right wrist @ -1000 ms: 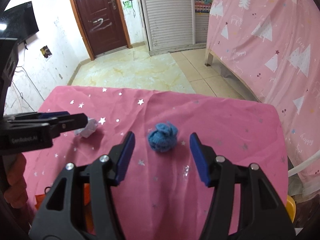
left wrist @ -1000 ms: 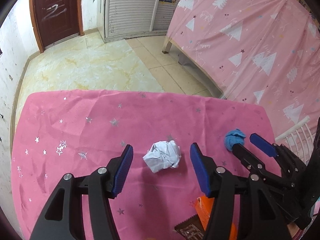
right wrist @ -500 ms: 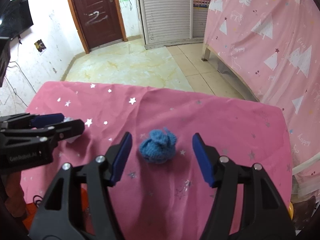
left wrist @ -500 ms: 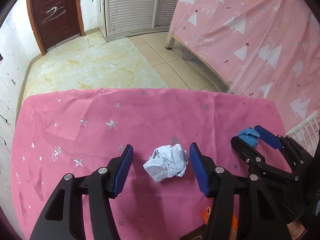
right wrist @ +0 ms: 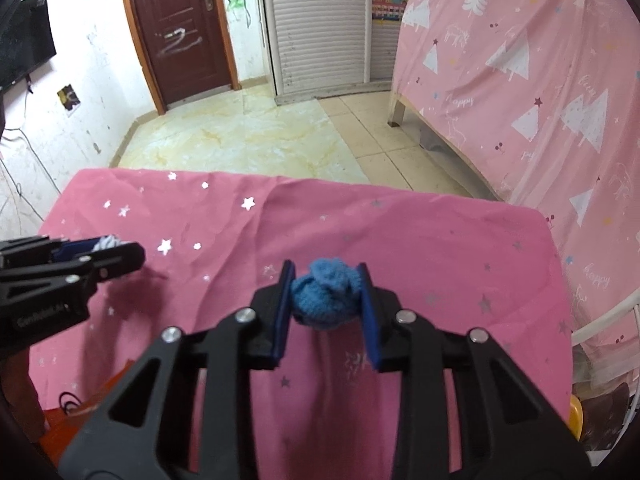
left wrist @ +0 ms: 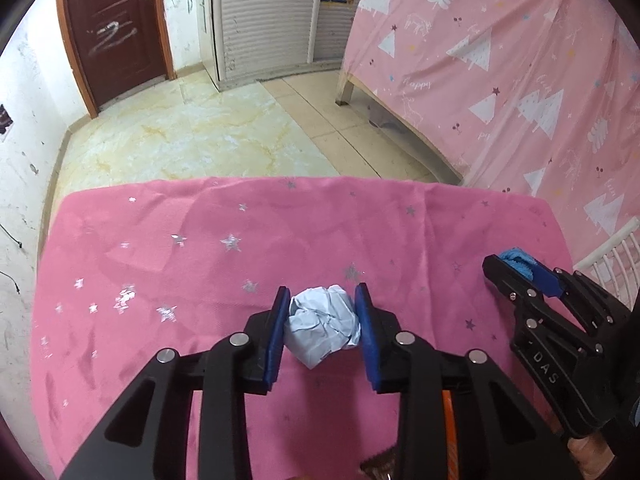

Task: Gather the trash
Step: 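Carry paper and knit ball to the yellow bin and open both grippers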

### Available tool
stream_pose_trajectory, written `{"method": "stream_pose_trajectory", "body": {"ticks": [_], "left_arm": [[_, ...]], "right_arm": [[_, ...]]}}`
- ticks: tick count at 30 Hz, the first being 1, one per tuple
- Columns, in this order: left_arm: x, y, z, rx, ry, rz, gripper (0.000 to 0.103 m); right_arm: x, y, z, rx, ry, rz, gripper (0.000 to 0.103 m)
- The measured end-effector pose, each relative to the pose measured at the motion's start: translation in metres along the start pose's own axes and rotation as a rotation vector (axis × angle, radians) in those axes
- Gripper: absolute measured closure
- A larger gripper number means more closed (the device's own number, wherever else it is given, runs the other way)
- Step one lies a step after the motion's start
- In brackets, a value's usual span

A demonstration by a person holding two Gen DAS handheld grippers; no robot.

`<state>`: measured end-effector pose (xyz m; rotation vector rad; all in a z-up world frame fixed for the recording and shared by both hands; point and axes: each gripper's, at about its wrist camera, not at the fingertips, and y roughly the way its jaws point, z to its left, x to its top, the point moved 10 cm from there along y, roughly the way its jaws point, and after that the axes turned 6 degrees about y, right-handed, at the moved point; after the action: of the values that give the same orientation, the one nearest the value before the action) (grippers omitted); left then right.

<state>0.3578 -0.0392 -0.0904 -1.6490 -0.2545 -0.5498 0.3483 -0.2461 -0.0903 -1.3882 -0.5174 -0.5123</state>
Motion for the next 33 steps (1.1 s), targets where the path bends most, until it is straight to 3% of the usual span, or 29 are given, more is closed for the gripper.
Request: {"method": "stream_pose_trajectory", "body": {"ticks": [15, 33], "left_arm": [[-0.012, -0.104, -0.052, 0.006, 0.077, -0.138, 0.076], [-0.041, -0.122, -0.166, -0.070, 0.213, -0.136, 0.076]], "right_arm": [[-0.018, -0.086, -0.025, 0.028, 0.066, -0.114, 0.074], [-0.056, -0.151, -0.117, -0.031, 0.180, -0.190, 0.074]]}}
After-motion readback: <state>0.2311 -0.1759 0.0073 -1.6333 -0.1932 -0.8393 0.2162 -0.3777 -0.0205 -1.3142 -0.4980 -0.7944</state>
